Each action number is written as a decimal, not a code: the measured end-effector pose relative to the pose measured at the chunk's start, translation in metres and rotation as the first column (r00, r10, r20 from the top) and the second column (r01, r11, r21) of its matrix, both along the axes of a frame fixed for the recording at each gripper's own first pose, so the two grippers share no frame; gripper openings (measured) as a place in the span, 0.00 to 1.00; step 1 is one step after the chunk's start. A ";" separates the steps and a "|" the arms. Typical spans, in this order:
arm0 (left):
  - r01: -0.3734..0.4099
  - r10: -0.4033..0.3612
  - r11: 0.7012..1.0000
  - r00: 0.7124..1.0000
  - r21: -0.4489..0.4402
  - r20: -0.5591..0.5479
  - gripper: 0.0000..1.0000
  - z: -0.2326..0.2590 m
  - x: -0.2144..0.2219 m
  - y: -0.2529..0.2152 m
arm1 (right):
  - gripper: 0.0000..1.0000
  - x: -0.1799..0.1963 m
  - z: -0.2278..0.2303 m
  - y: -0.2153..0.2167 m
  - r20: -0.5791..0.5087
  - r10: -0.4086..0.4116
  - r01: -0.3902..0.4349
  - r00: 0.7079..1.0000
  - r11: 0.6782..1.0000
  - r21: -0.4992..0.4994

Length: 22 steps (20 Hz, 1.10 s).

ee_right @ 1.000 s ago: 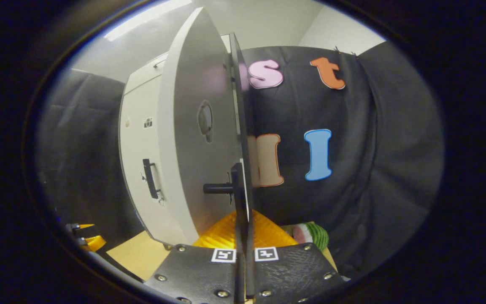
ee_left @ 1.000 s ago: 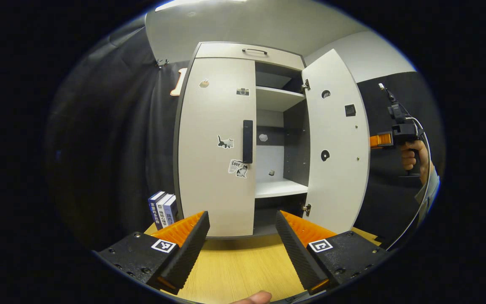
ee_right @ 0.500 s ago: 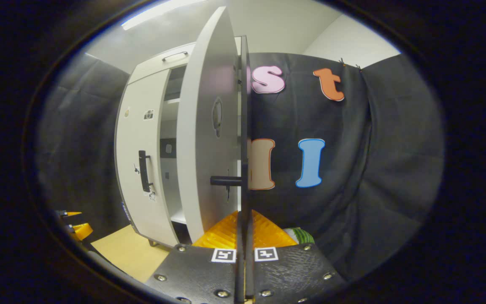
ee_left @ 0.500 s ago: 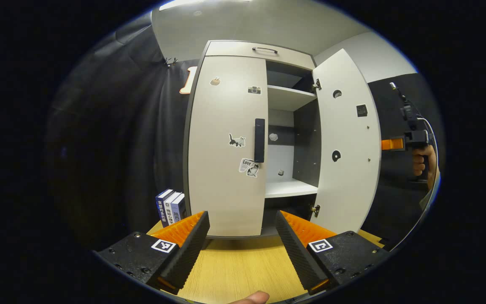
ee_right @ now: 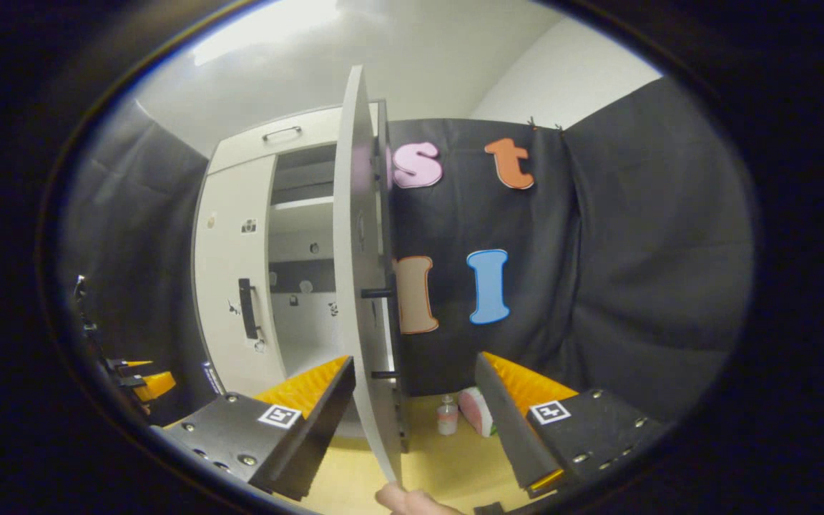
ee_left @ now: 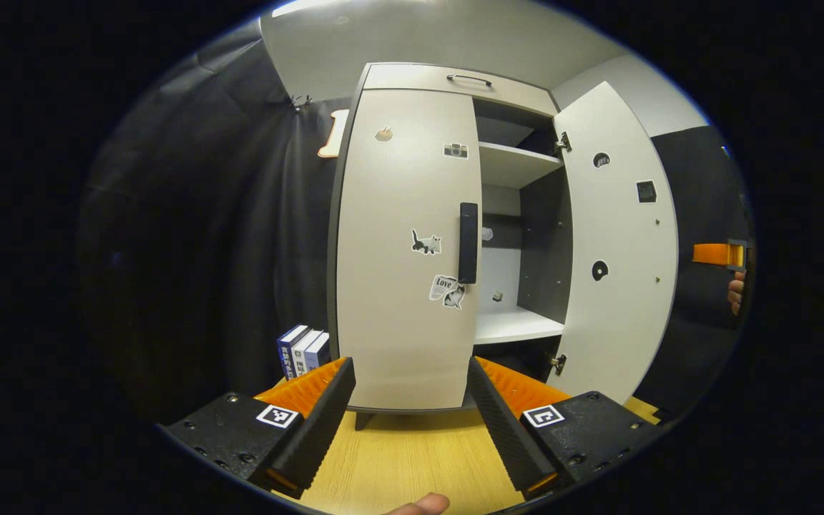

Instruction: Open the right door of the double-door shoe cabinet with the right hand, and open the left door with the left hand.

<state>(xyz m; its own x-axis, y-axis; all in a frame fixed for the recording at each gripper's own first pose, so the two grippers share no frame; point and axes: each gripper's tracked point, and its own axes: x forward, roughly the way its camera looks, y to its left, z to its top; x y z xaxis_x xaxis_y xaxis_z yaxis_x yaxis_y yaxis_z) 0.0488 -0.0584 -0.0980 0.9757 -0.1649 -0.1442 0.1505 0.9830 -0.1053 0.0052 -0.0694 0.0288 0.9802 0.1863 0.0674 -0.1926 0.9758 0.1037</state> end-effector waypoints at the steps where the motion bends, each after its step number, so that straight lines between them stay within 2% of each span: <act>1: -0.001 0.001 1.000 1.000 0.014 0.004 0.98 0.003 0.004 -0.001 | 1.00 -0.012 0.001 0.004 0.013 0.012 -0.012 1.000 1.000 0.014; 4: 0.019 -0.020 1.000 0.999 0.024 0.029 0.98 0.016 0.020 -0.010 | 0.97 -0.042 0.001 0.001 0.064 0.008 -0.010 0.998 0.999 0.033; 9: 0.036 -0.037 0.999 0.998 0.018 0.043 0.98 0.046 0.050 -0.026 | 1.00 -0.076 -0.027 0.027 0.045 0.011 -0.009 0.999 0.998 -0.056; 12: 0.044 -0.045 0.999 0.997 0.024 0.065 0.98 0.065 0.073 -0.043 | 1.00 -0.090 -0.044 0.058 0.030 0.057 -0.053 0.998 0.992 -0.114; 17: 0.088 -0.089 0.996 0.995 0.008 0.034 0.98 0.075 0.122 -0.076 | 0.98 -0.119 -0.065 0.106 -0.004 0.153 -0.153 0.988 0.985 -0.083; 21: 0.052 -0.052 0.999 0.999 0.011 0.009 0.97 0.070 0.170 -0.081 | 1.00 -0.137 -0.081 0.124 -0.026 0.219 -0.220 0.975 0.975 -0.027; 22: 0.023 -0.023 1.000 1.000 0.010 0.003 0.97 0.066 0.182 -0.078 | 1.00 -0.141 -0.085 0.123 -0.026 0.218 -0.219 0.976 0.976 -0.023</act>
